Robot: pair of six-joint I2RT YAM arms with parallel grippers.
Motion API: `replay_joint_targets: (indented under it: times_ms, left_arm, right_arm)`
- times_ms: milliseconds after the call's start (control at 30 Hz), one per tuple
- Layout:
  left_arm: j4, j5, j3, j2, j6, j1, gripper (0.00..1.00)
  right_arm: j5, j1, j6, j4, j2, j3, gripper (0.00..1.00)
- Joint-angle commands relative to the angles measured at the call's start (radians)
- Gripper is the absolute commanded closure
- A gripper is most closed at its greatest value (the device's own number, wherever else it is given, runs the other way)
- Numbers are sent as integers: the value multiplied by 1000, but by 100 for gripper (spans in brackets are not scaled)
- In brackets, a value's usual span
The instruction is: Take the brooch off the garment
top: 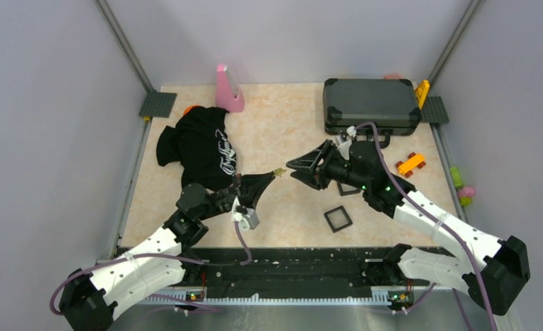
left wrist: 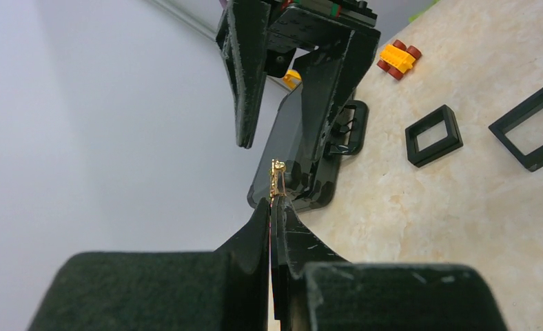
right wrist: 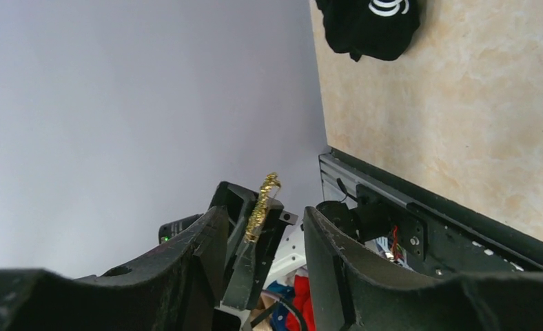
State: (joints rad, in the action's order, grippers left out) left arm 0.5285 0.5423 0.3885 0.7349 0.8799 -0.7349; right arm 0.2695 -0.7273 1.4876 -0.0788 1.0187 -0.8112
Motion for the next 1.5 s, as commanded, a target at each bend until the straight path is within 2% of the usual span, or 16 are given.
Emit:
replay_joint_targets:
  times_ms: [0, 267, 367, 400, 433, 500, 667, 733, 800, 867, 1000, 1100, 1200, 1300, 1400, 1467]
  left_arm:
    - [7, 49, 10, -16, 53, -6, 100]
    - [-7, 59, 29, 4, 74, -7, 100]
    - [-14, 62, 33, 10, 75, -8, 100]
    - [-18, 62, 35, 13, 75, -8, 100]
    - [-20, 61, 35, 15, 74, -8, 100]
    - [-19, 44, 42, 22, 48, -8, 93]
    - [-20, -6, 41, 3, -105, -8, 56]
    - [-4, 12, 23, -12, -179, -8, 46]
    - [-3, 27, 15, -24, -250, -8, 44]
    - [16, 19, 8, -39, -356, -8, 41]
    - [52, 91, -6, -67, -529, -8, 41]
    - [125, 76, -34, -91, -653, -8, 38]
    - [88, 41, -26, -101, -648, -8, 37]
    - [30, 19, -2, -97, -605, -8, 29]
    - [46, 30, -9, -90, -582, -8, 19]
    - [64, 31, -9, -80, -580, -8, 19]
  right_arm:
    - [9, -26, 34, 136, 23, 15, 55]
    - [25, -44, 51, 168, 68, 14, 68]
    - [20, -45, 51, 185, 67, 23, 82]
    - [21, -44, 51, 190, 70, 25, 94]
    - [25, -44, 48, 201, 72, 28, 100]
    - [43, -44, 17, 255, 74, 38, 100]
    - [-47, -41, -252, 103, 58, -45, 100]
    - [-45, -40, -360, 122, 50, -40, 100]
    - [58, -36, -513, 248, 47, -15, 100]
    - [132, -35, -576, 273, 54, -19, 100]
    - [241, -34, -637, 293, 76, -29, 100]
    - [252, -31, -629, 308, 69, -13, 100]
    - [264, -31, -604, 352, 61, 6, 100]
    - [273, -31, -570, 399, 61, 24, 100]
    - [279, -31, -548, 434, 68, 36, 100]
    - [291, -31, -526, 468, 75, 45, 100]
